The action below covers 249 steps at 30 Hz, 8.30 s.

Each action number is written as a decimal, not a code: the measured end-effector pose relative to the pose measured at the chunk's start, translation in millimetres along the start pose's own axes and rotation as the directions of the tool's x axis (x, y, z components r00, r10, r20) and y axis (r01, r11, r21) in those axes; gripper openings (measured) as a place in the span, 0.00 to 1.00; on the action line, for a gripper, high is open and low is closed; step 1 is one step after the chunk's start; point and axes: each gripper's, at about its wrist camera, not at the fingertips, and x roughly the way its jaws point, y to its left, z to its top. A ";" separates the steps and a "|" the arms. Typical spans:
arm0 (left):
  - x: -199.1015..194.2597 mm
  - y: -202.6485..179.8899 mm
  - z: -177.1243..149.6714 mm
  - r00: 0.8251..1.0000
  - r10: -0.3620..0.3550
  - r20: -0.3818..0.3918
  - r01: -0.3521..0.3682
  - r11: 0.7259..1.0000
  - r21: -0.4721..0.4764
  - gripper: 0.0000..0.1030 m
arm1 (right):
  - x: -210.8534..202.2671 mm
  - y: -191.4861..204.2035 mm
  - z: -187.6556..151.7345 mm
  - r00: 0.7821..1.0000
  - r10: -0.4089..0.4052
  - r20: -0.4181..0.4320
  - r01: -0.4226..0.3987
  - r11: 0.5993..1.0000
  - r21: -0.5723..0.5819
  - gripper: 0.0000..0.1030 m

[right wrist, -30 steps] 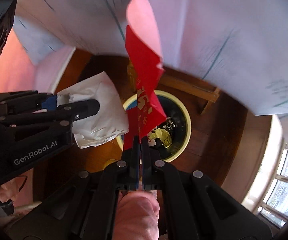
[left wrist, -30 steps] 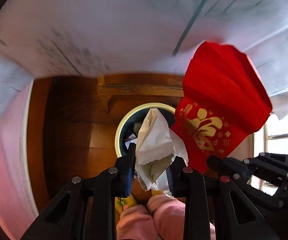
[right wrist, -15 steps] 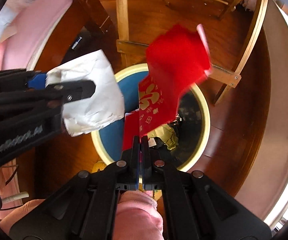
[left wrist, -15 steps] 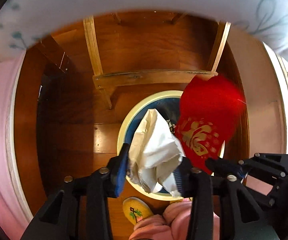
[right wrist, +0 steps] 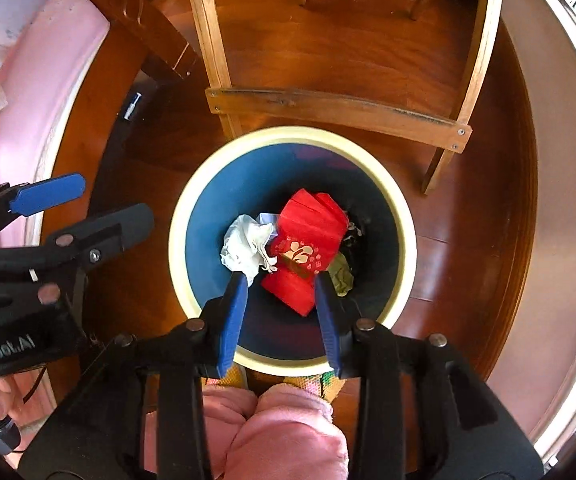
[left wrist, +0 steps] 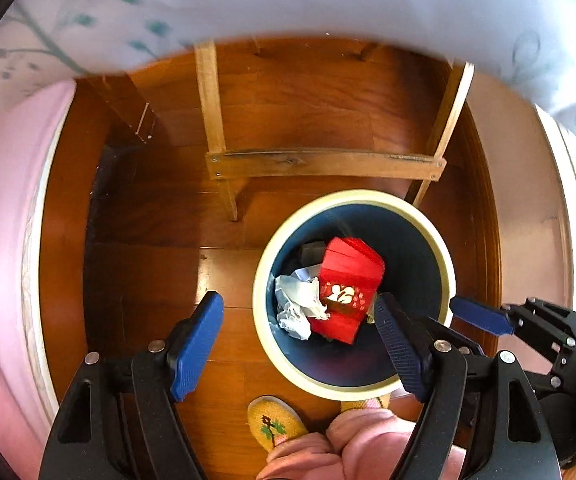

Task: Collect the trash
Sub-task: 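Open both tools over the bin to drop the tissue and envelope, then raise both open tools from the bin back toward the table, then grasp the purple bag with the left tool while the right tool grasps the orange snack packet, then carry the purple bag and orange packet in both tools over the bin, then open both tools over the bin to drop the bag and packet, then raise both open tools from the bin back toward the table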

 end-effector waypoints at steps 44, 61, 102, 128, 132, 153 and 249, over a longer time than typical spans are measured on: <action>-518.3 12.4 58.5 0.913 -0.075 0.401 0.020 0.990 0.139 0.77 | -509.6 133.9 41.5 0.836 -0.015 0.548 0.014 1.000 0.006 0.31; -528.6 -21.2 209.2 0.889 -0.017 0.458 -0.063 0.985 0.158 0.77 | -537.8 40.3 180.8 0.807 0.064 0.587 -0.109 0.993 0.042 0.31; -293.4 -48.2 644.3 0.964 0.175 0.198 -0.206 0.968 0.145 0.91 | -270.7 -173.6 574.1 0.817 0.385 0.430 -0.510 0.830 0.227 0.22; -319.6 -33.9 554.0 0.980 0.067 0.188 -0.065 0.998 -0.017 0.03 | -348.6 -125.7 520.5 0.798 0.354 0.488 -0.418 0.908 0.025 0.00; -348.4 -25.8 498.6 0.973 0.054 0.226 -0.047 0.998 -0.034 0.03 | -367.3 -106.1 479.8 0.806 0.349 0.479 -0.399 0.917 0.002 0.00; -424.9 76.6 152.3 0.954 -0.026 0.297 0.034 0.999 -0.022 0.03 | -396.1 81.1 159.9 0.902 0.223 0.371 -0.195 0.974 -0.113 0.00; -316.5 54.0 -22.9 0.980 0.031 0.194 -0.009 0.994 -0.112 0.83 | -273.5 82.1 7.6 0.994 -0.013 0.110 0.001 0.995 0.103 0.42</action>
